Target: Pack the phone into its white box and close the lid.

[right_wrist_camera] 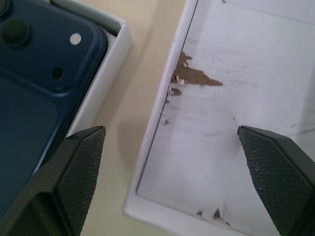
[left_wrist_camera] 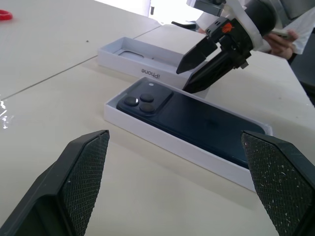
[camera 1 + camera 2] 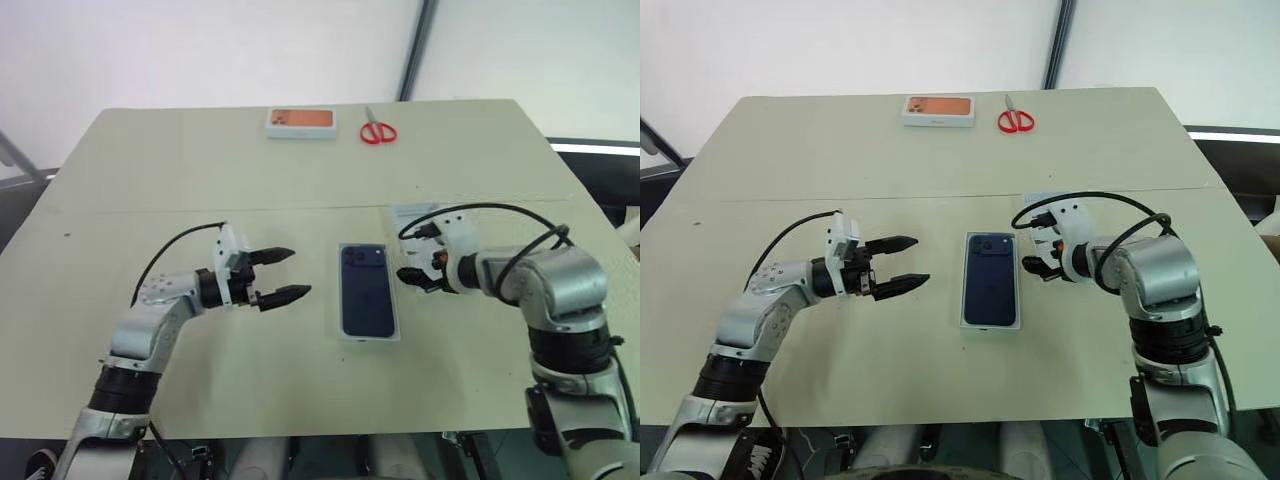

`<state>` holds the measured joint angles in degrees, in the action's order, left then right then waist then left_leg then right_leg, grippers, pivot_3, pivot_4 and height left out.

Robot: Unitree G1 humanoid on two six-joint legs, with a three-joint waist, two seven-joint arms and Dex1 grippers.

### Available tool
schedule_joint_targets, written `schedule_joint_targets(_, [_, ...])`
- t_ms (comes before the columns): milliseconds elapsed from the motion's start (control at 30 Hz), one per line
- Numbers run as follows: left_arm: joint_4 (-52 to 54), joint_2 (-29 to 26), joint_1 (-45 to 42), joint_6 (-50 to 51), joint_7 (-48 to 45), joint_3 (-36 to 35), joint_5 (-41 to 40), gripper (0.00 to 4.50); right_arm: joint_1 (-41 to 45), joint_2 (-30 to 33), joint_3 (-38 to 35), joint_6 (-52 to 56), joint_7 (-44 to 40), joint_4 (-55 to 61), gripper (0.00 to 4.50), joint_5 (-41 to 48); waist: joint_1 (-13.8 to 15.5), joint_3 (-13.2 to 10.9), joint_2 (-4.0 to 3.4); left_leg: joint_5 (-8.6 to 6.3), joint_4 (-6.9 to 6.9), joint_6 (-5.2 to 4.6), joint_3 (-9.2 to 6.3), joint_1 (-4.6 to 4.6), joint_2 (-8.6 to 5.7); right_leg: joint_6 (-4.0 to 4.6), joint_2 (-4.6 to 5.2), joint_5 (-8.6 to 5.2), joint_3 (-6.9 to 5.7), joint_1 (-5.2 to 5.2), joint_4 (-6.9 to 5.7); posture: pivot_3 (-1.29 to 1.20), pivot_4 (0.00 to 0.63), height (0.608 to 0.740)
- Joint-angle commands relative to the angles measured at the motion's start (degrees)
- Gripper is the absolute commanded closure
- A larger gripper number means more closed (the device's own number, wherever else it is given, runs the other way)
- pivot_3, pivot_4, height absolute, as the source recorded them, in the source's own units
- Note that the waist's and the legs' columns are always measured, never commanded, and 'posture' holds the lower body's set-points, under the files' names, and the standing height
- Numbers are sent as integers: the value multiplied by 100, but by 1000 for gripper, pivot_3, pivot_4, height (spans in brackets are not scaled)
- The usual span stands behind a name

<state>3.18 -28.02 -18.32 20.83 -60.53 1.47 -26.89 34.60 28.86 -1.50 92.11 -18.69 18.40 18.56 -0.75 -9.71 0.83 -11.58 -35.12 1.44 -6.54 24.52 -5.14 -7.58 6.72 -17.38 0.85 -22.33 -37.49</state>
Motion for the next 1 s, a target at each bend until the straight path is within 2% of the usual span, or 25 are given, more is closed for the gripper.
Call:
schedule_joint_targets(33, [224, -2, 26, -135, 109, -37, 23, 27, 97, -30, -118, 39, 348, 247, 0, 15, 3, 0, 0, 0, -1, 0, 0, 0, 0, 0, 0, 0, 0, 1, 0, 0, 150, 740])
schedule_joint_targets(167, [226, 41, 26, -163, 215, -4, 68, 27, 23, -144, -141, 39, 635, 248, 0, 51, 0, 0, 0, 0, -1, 0, 1, -1, -1, 0, 0, 0, 0, 2, 0, 0, 150, 740])
schedule_joint_targets(267, [226, 74, 14, -165, 264, 23, 87, 0, -1, -182, -99, 39, 822, 277, 817, 53, -2, 0, 0, 0, 0, 0, 1, -1, -1, 0, -1, 0, 0, 0, -3, 0, 150, 740])
schedule_joint_targets(500, [156, 102, -67, -158, 315, 37, 180, 0, -189, -400, 65, 39, 1256, 410, 4466, 16, -5, 0, 0, 0, 0, -1, 2, -1, 0, 0, -3, 0, 1, -2, -5, 0, 150, 740])
schedule_joint_targets(867, [155, 110, -75, -106, 369, 5, 153, 0, -61, -701, -227, 39, 1806, 298, 4466, -62, -6, 1, -1, 1, -2, 0, 3, -5, 0, 0, -5, 0, 2, 2, -7, 0, 150, 740])
schedule_joint_targets(1000, [84, 125, -97, -148, 414, -38, 166, 0, 169, -879, -646, 39, 1815, 215, 4466, 38, -7, 1, -2, 1, -2, -1, 5, -4, 0, 0, -5, 0, 4, -1, -7, 0, 150, 740])
